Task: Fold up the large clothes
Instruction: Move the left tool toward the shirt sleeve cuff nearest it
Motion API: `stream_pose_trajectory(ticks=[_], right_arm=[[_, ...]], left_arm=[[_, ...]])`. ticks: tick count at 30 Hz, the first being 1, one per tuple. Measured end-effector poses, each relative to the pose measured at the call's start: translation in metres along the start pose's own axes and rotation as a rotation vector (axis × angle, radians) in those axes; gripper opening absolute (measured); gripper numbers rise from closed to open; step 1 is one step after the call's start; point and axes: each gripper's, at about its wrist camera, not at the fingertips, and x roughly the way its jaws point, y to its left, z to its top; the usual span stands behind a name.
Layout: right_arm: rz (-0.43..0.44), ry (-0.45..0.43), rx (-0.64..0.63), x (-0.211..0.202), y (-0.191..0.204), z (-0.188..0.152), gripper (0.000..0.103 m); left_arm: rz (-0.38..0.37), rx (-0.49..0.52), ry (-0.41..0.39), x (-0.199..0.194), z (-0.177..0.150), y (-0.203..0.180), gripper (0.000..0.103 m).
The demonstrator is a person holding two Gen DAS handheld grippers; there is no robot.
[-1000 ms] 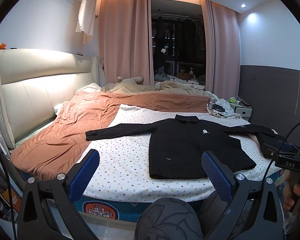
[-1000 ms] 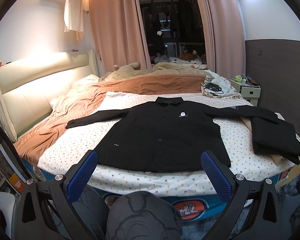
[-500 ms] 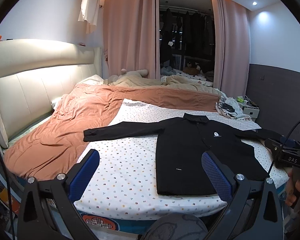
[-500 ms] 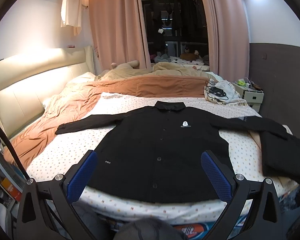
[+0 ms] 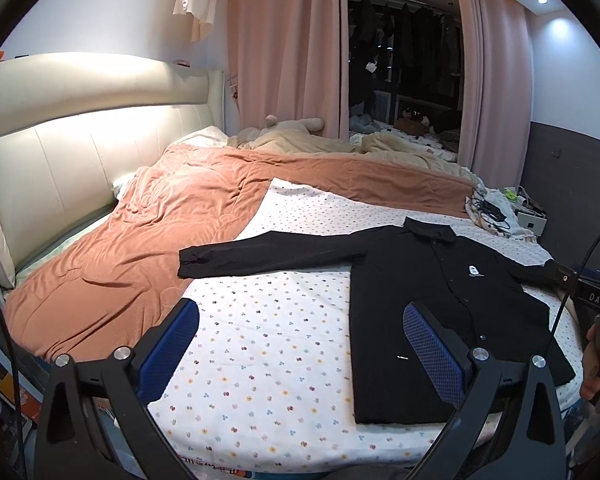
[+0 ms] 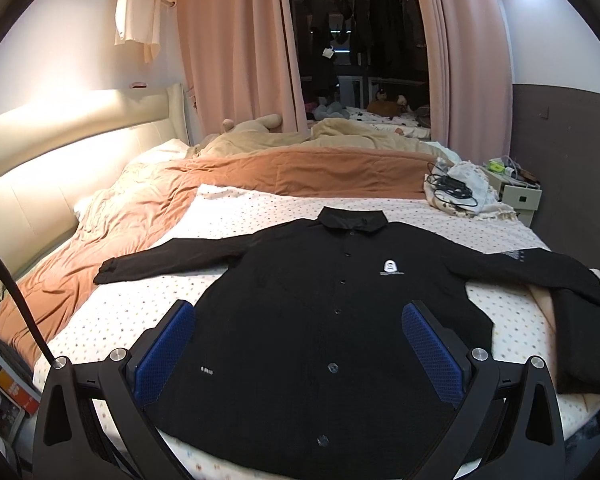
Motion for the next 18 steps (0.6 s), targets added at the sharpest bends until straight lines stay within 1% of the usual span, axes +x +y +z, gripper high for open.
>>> stream_pose_trajectory(ticks=[3,6,9,13,18], right_arm=[[0.028,0.027,-0.009,0.023,0.005,0.014,0.103],[0.042,0.015,0.008,0.043,0.005,0.027,0.103],[0.084,0.028,0.018,0.065,0.005,0.036,0.103],[0.104,0.035,0.029,0.098,0.006,0.051,0.103],[0.114,0.036,0.048,0.138,0.006,0.070,0.103]], left_arm=[[0.013,-0.026,0.017,0.017,0.006,0.012,0.103],[0.032,-0.049,0.029,0.033,0.012,0.024,0.103],[0.050,-0.077,0.045,0.050,0.017,0.037,0.103],[0.060,-0.118,0.068,0.071,0.022,0.057,0.103],[0.102,-0.144,0.097,0.099,0.030,0.080,0.102]])
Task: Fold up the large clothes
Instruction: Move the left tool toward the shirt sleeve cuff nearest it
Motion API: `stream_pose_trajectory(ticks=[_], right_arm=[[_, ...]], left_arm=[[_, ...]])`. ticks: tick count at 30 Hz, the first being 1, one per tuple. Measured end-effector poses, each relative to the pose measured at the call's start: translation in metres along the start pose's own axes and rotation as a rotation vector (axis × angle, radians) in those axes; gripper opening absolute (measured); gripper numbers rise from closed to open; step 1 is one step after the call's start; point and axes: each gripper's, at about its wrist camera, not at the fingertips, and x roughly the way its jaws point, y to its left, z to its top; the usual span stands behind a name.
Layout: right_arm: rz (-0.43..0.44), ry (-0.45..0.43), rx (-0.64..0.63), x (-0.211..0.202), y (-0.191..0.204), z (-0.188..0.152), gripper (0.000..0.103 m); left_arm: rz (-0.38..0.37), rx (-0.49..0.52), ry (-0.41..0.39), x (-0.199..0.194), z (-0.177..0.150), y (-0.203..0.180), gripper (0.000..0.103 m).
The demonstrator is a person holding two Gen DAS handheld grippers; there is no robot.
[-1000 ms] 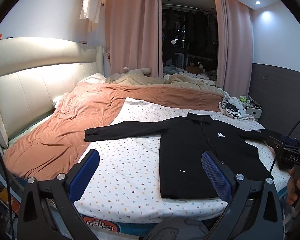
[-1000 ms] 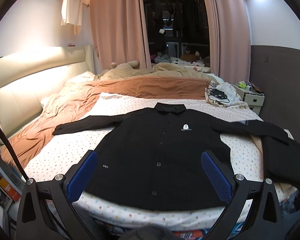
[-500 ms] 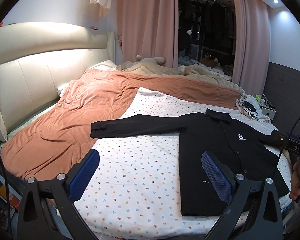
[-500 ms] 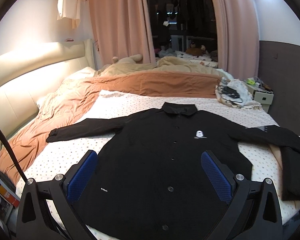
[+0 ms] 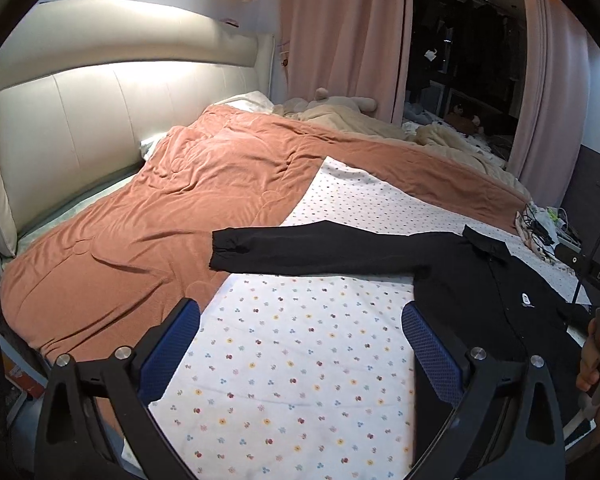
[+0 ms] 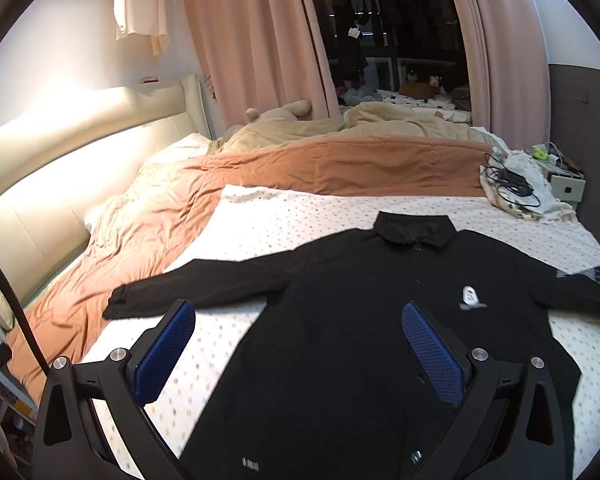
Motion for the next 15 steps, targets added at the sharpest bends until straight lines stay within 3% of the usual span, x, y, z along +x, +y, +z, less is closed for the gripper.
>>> stream_pose_trajectory(ticks=[8,11,15], right_arm=[[0.026,0.053,-0.011,0.078,-0.003,0.009,0.102],[0.038,0.094,0.008,0.104,-0.008,0.018,0.093],[0.035,0.100,0.016,0.128,-0.015,0.039,0.086]], left_arm=[[0.091,0.011,0.028,0.058,0.019,0.021,0.099],[0.090,0.005,0.058,0.081,0.024,0.027,0.089],[0.106,0.027,0.096,0.115,0.030,0.035,0.087]])
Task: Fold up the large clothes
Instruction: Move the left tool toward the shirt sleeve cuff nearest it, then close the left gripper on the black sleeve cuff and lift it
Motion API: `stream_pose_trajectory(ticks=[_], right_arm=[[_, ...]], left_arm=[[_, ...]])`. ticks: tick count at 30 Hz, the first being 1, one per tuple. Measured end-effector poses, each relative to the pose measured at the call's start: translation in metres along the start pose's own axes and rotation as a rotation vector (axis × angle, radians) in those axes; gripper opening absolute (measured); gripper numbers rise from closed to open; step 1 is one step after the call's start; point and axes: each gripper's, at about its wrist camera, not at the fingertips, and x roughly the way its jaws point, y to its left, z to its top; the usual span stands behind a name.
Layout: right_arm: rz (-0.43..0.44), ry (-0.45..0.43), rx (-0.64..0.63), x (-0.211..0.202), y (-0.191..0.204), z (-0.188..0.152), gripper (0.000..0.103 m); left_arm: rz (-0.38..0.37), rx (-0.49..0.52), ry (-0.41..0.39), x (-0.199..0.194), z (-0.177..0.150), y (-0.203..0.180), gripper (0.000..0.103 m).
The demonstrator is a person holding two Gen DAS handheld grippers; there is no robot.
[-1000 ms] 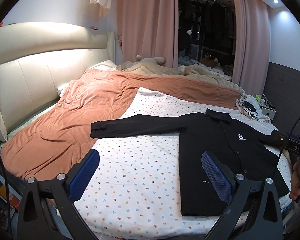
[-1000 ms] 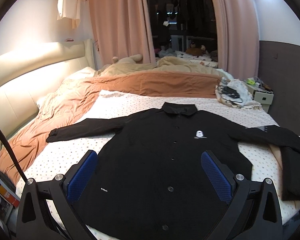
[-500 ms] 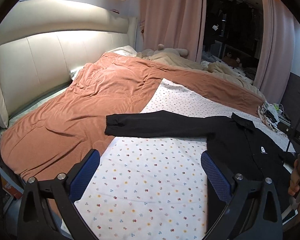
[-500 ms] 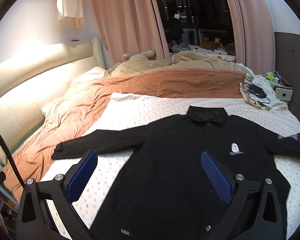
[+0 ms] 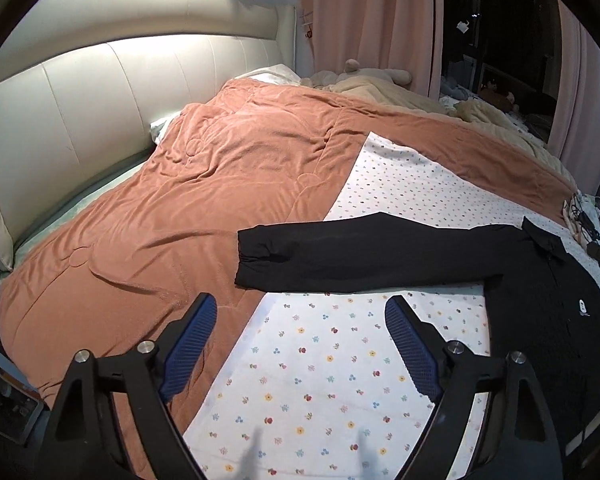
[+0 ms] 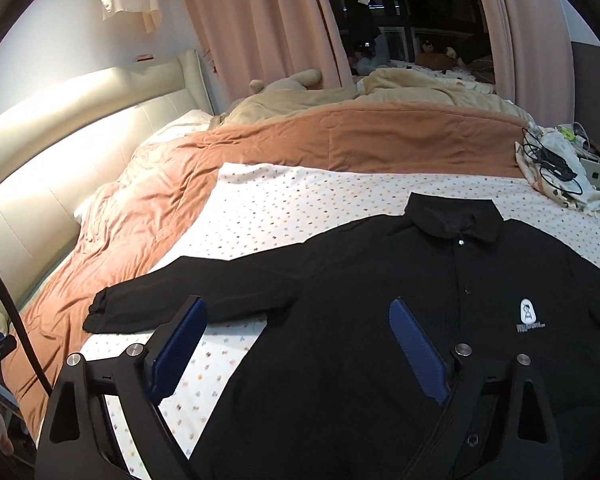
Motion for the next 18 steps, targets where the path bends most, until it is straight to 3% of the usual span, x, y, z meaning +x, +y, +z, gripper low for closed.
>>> stream_pose_trajectory(ticks=[2,5,8,18], right_arm=[[0.006,0.011,0.007,0.011,0.000,0.008,0.077],[0.005,0.028,0.001,0.031,0.000,0.014,0.075],[0.024,0.063,-0.010,0.060,0.002,0.019,0.071],[0.062,0.151,-0.105,0.140,0.013,0.029,0.071]], left_arm=[[0.001,0.007,0.017,0.016,0.004,0.003,0.087],[-0.003,0.006,0.055,0.042,0.010,0.010,0.086],[-0.002,0.028,0.098,0.073,0.015,0.014,0.077],[0.103,0.137,0.222,0.171,0.010,0.026,0.070]])
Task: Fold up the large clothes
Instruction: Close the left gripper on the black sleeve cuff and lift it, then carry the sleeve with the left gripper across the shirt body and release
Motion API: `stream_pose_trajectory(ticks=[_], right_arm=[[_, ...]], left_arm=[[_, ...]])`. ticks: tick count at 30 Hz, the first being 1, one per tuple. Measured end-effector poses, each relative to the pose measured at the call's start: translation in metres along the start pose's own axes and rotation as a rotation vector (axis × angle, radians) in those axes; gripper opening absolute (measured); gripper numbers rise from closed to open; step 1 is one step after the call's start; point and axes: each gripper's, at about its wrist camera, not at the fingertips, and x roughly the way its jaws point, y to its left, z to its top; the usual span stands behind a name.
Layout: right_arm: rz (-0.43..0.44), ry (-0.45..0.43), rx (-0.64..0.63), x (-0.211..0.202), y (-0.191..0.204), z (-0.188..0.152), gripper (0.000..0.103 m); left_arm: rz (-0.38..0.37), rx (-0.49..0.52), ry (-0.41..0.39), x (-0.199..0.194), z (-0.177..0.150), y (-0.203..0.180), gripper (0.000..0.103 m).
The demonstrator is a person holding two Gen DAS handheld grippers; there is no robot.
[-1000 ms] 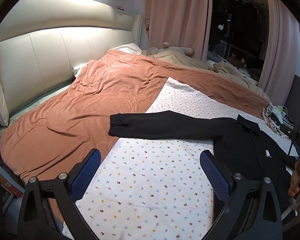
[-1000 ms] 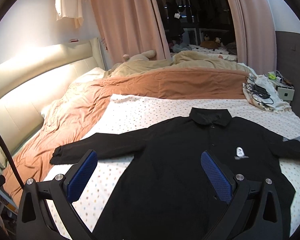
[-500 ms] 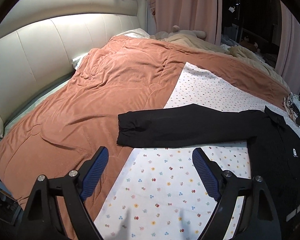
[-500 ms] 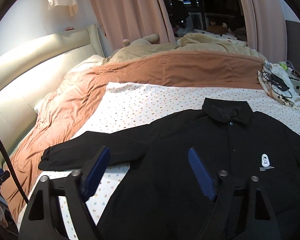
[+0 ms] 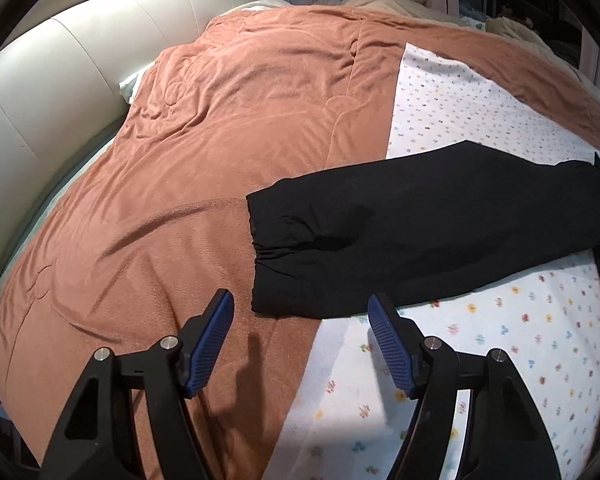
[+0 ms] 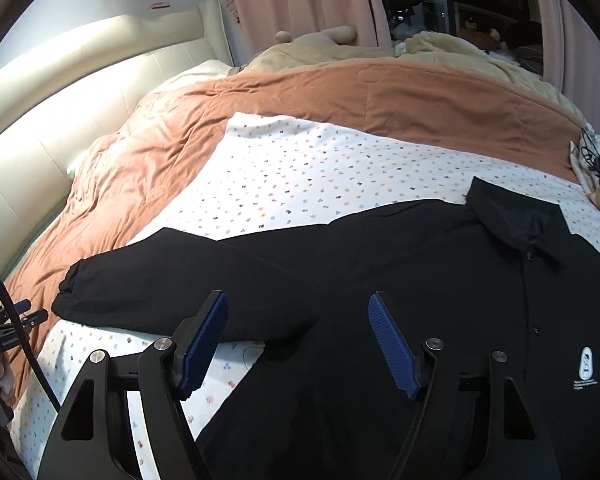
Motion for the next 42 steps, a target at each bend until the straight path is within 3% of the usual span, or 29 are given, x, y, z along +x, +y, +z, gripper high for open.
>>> stream_pose_trajectory(ticks=[4,8,11,13,14,16,20,30,42], right_arm=[[-0.001,0.026,0.015,0.023,-0.002,0.002,0.068],[-0.011,0.057,0.013,0.044,0.000,0.004,0.066],[-0.021,0.099,0.064,0.060,-0.009,0.002,0.066],[-0.020,0.143,0.083,0.074,-0.012,-0.002,0.066],[-0.011,0.174,0.092,0.083,-0.013,-0.005,0.066],[0.007,0.221,0.116,0.097,-0.015,-0.008,0.066],[0.042,0.198,0.167,0.088,-0.026,0.000,0.066],[0.083,0.103,0.254,0.031,-0.051,0.003,0.066],[0.048,0.024,0.337,-0.073,-0.091,-0.044,0.066]], left_arm=[[0.052,0.071,0.000,0.029,0.007,-0.002,0.070],[0.032,0.053,-0.001,0.042,0.010,0.004,0.070],[-0.005,0.051,-0.002,0.046,0.008,0.002,0.057],[0.007,0.055,-0.005,0.048,0.007,-0.001,0.055],[0.019,0.050,-0.004,0.048,0.007,-0.001,0.045],[0.039,0.034,0.000,0.047,0.009,0.002,0.035],[0.053,0.072,-0.035,0.031,0.017,-0.002,0.027],[0.079,0.189,-0.260,-0.090,0.056,-0.039,0.026],[0.043,0.340,-0.514,-0.256,0.105,-0.140,0.026]])
